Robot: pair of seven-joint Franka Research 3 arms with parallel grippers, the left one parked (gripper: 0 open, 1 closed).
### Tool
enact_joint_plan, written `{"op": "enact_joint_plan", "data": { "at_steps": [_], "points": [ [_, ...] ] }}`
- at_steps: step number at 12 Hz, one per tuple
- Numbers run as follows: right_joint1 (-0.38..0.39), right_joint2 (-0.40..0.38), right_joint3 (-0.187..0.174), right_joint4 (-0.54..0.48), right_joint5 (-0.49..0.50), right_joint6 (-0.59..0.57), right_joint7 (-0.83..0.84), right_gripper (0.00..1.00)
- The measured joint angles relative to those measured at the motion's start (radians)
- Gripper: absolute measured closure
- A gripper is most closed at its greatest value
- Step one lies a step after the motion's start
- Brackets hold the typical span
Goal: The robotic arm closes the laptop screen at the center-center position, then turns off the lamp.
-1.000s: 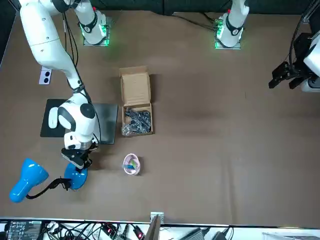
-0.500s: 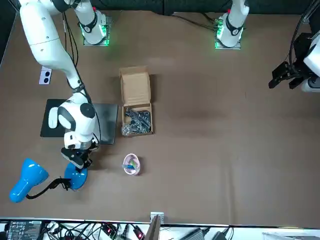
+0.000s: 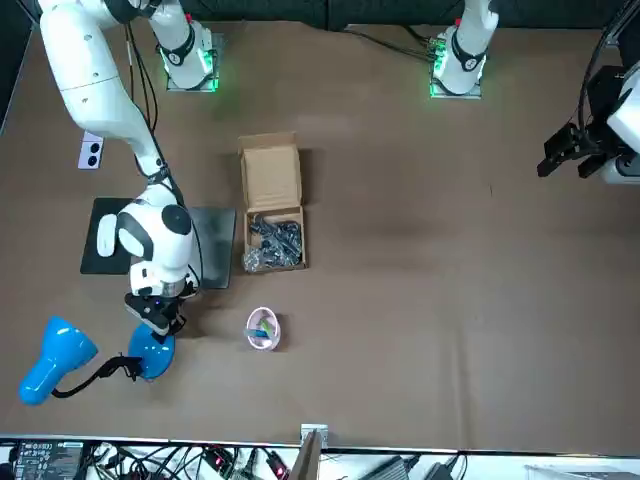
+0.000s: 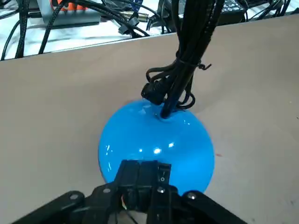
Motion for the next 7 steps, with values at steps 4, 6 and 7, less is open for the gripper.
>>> {"op": "enact_joint_plan", "data": {
  "at_steps": [4, 6, 7],
  "points": [
    [-0.002, -0.011, -0.001, -0.013, 0.0, 0.0, 0.005, 0.98],
    [-0.005, -0.015, -0.001, -0.015, 0.0, 0.0, 0.006, 0.98],
    [-0.008, -0.017, -0.001, -0.016, 0.0, 0.0, 0.006, 0.98]
  ]
}}
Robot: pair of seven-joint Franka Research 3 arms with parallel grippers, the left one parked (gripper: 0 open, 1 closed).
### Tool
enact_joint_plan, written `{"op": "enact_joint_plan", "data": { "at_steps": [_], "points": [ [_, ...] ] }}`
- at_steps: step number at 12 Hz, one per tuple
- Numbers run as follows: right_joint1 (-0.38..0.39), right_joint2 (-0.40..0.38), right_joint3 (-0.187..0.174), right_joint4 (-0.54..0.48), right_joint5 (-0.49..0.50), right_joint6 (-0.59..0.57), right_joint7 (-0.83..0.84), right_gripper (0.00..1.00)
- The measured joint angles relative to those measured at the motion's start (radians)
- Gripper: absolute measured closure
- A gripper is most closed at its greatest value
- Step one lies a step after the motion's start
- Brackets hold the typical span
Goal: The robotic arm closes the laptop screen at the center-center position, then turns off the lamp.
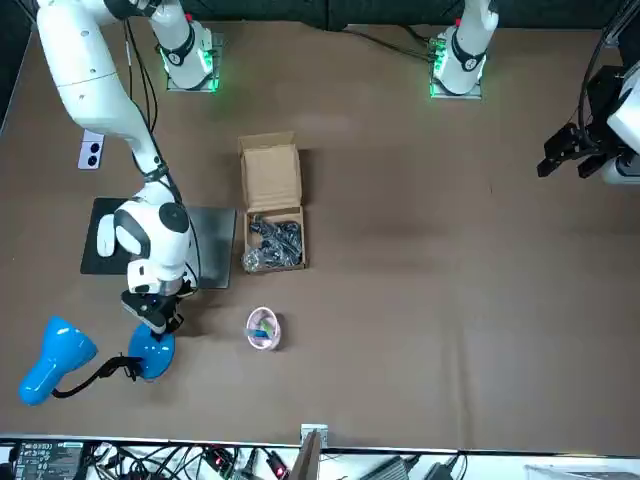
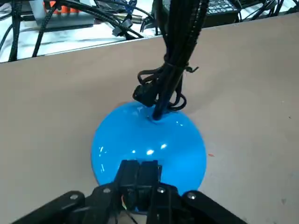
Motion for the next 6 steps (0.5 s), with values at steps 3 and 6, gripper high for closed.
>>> {"op": "enact_joint_plan", "data": {
  "at_steps": [3, 6],
  "points": [
    [-0.008, -0.002, 0.0, -0.004, 0.0, 0.0, 0.0, 0.98],
    [-0.008, -0.002, 0.0, -0.004, -0.001, 0.0, 0.0, 0.98]
  ]
}}
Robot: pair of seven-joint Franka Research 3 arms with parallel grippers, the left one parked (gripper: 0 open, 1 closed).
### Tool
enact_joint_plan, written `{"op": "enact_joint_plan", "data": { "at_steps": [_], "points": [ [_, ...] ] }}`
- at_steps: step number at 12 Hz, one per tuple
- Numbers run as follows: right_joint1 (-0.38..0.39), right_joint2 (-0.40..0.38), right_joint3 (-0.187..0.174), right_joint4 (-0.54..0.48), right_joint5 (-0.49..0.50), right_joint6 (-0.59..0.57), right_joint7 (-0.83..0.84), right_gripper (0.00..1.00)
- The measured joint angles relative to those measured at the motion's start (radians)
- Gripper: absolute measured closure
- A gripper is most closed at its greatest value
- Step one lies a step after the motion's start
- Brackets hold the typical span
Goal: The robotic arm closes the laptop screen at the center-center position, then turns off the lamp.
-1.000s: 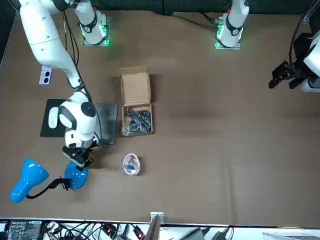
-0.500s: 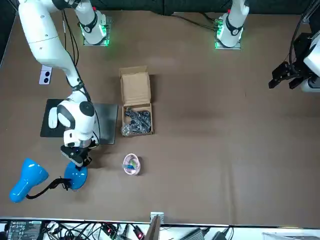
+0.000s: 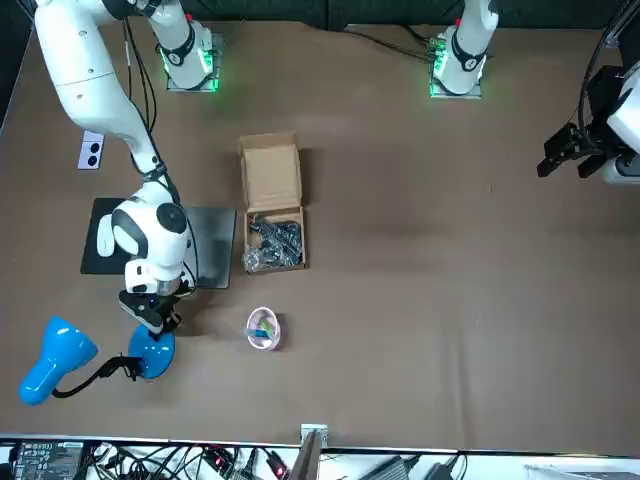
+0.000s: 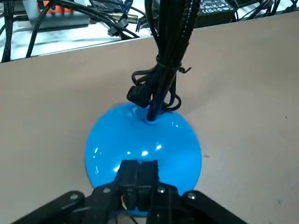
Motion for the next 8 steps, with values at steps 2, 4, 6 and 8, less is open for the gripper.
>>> {"op": "enact_joint_plan", "data": {
  "at_steps": [2, 4, 6, 8],
  "points": [
    [0.0, 0.0, 0.0, 0.0, 0.0, 0.001, 0.0, 0.98],
    [0.001, 0.0, 0.001, 0.0, 0.0, 0.002, 0.0, 0.98],
    [0.002, 0.0, 0.001, 0.0, 0.0, 0.003, 0.0, 0.98],
    [0.002, 0.0, 0.001, 0.0, 0.0, 0.003, 0.0, 0.98]
  ]
}}
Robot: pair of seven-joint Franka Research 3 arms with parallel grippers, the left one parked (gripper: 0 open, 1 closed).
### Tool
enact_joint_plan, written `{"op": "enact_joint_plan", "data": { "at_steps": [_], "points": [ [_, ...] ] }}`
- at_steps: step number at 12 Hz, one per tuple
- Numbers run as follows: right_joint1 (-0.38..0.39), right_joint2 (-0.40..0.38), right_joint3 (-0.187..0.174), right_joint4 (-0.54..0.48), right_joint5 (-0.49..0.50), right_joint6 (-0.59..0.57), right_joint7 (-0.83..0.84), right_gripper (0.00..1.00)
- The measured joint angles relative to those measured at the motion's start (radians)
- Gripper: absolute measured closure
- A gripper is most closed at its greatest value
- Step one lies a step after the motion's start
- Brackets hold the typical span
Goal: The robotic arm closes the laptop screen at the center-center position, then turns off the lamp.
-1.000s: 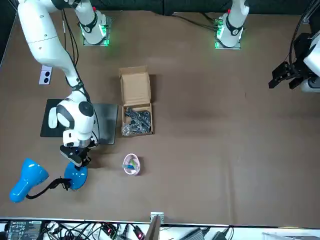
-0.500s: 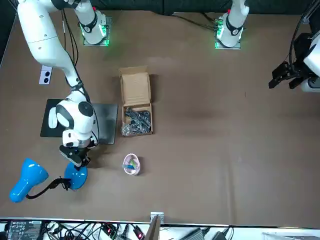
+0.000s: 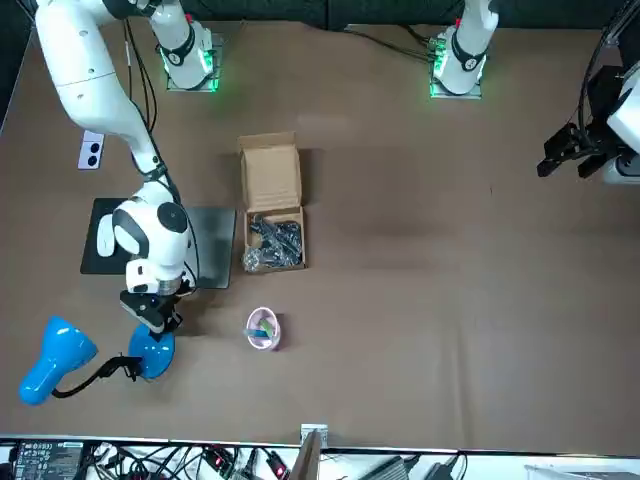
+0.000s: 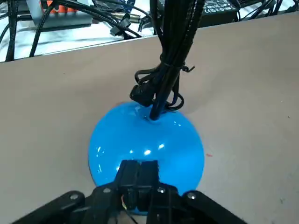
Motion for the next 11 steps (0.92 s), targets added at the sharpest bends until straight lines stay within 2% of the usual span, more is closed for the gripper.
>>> {"op": "enact_joint_plan", "data": {
  "at_steps": [11],
  "points": [
    [-0.001, 0.003, 0.0, -0.002, -0.036, 0.004, 0.002, 0.98]
  ]
}}
